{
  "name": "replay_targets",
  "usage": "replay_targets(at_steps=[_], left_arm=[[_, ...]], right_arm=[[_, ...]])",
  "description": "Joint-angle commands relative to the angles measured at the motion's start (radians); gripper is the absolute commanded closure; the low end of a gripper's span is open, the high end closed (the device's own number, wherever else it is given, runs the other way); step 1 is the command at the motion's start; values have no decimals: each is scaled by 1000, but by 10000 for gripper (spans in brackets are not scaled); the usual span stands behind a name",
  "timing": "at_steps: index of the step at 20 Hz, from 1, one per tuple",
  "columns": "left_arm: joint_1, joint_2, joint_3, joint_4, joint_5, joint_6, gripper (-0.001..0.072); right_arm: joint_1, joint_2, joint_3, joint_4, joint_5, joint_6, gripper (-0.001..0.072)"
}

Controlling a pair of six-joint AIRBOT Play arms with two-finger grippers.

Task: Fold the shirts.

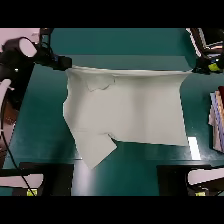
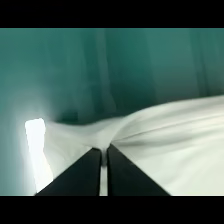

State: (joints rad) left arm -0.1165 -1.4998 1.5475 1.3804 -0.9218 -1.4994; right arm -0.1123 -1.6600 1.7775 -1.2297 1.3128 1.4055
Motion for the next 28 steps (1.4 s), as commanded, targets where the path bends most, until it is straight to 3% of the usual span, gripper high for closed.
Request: replay_targets(at_steps=[1,3,7,12,13,14,15,16,19,24,28], left_arm=[[1,-65,-5,4,188,15,678],[1,-64,4,4,108,16,679],[1,-66,-31,6,-172,23,678],[1,-67,-175,1,-161,-21,677],[1,-67,-192,5,-151,-49,640],[1,-67,-198,11,-143,-73,319],[1,-64,-197,15,-150,-106,142],[1,-58,-195,21,-181,-117,224],[1,4,-229,40,-335,-117,228],[1,354,-658,-18,-307,-154,227],[0,634,-956,-190,-298,-177,227]], right_arm=[[5,-132,121,7,-23,3,693],[5,-139,144,2,31,3,694],[6,-117,76,-28,136,3,694],[47,13,-274,-27,-24,3,692],[56,36,-322,-19,-61,3,688],[57,51,-351,-11,-72,3,539],[60,61,-363,7,-68,3,317],[60,76,-365,-1,-52,4,325],[44,170,-371,-2,-15,3,325],[-17,397,-550,0,-50,3,325],[-64,515,-684,9,-117,3,325]])
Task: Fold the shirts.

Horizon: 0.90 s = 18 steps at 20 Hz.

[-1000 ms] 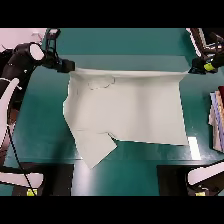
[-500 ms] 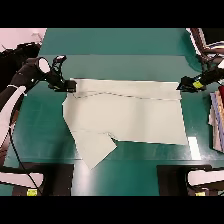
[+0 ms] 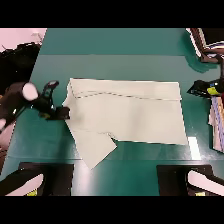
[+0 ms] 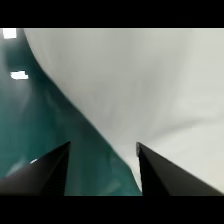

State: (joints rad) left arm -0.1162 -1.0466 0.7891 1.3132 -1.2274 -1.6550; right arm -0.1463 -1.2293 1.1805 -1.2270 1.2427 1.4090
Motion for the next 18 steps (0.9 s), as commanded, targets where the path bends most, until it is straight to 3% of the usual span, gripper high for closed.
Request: replay_targets(at_steps=[1,4,7,12,13,14,15,18], left_arm=[[0,224,-250,-179,20,-21,228],[0,254,-355,-289,68,-7,228],[0,254,-422,-403,164,64,229],[0,253,-433,-409,223,69,233],[0,253,-433,-408,229,80,458],[0,253,-433,-409,233,103,623],[0,253,-433,-409,236,111,679],[0,253,-431,-409,230,111,679]], right_arm=[[-37,104,-109,6,-53,0,325],[-39,117,-127,5,-45,0,325],[-39,117,-127,27,-43,0,325],[-39,117,-127,50,-26,0,325],[-39,117,-127,48,-7,0,325],[-45,117,-127,46,19,0,325],[-58,117,-129,46,48,0,325],[-127,137,-173,-1,131,1,325]])
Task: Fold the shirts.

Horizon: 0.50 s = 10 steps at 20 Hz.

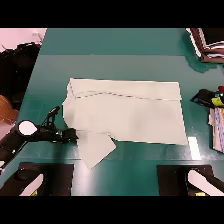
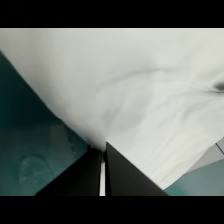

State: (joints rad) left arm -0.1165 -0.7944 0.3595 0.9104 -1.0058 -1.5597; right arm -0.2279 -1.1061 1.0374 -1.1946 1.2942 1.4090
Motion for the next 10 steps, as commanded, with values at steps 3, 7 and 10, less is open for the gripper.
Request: replay_targets(at_steps=[3,7,10], left_arm=[[0,1,-2,-6,1,24,679],[0,1,-2,-5,4,24,679],[0,1,-2,-6,3,23,679]], right_arm=[[-167,89,-224,-63,95,8,322],[-301,116,-467,-27,124,8,321],[-307,116,-546,-2,82,8,323]])
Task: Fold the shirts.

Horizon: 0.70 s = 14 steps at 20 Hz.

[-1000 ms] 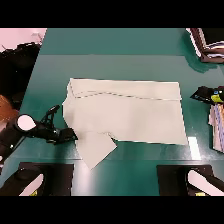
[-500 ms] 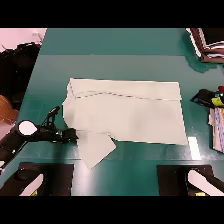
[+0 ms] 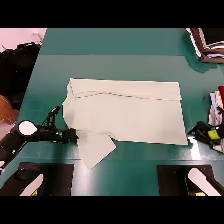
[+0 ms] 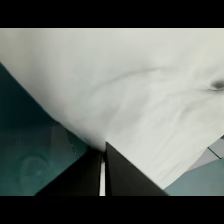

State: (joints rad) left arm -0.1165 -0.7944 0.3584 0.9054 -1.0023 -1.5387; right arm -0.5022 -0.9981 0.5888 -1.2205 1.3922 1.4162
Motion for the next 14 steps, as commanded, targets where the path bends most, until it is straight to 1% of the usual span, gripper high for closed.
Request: replay_targets(at_steps=[1,5,6,7,8,9,10,11,13,14], left_arm=[[0,1,-1,0,-1,2,679],[0,1,-1,-1,-2,2,679],[0,1,-1,-1,-2,2,679],[0,1,-1,0,-2,2,679],[0,1,-1,2,-2,3,679],[0,2,0,5,-8,2,680],[0,9,9,23,-27,2,682],[0,27,26,50,-54,-5,683],[0,107,77,159,-126,-83,683],[0,160,99,220,-188,-125,684]], right_arm=[[-23,8,-105,23,-32,1,324],[37,8,-109,22,-86,16,335],[49,8,-109,22,-97,16,352],[60,8,-109,21,-106,16,427],[70,8,-109,22,-109,16,446],[80,8,-109,18,-106,15,608],[94,9,-109,13,-101,13,691],[102,9,-106,13,-92,3,691],[123,10,-71,-12,-49,-5,692],[137,21,-48,-47,-21,-4,692]])
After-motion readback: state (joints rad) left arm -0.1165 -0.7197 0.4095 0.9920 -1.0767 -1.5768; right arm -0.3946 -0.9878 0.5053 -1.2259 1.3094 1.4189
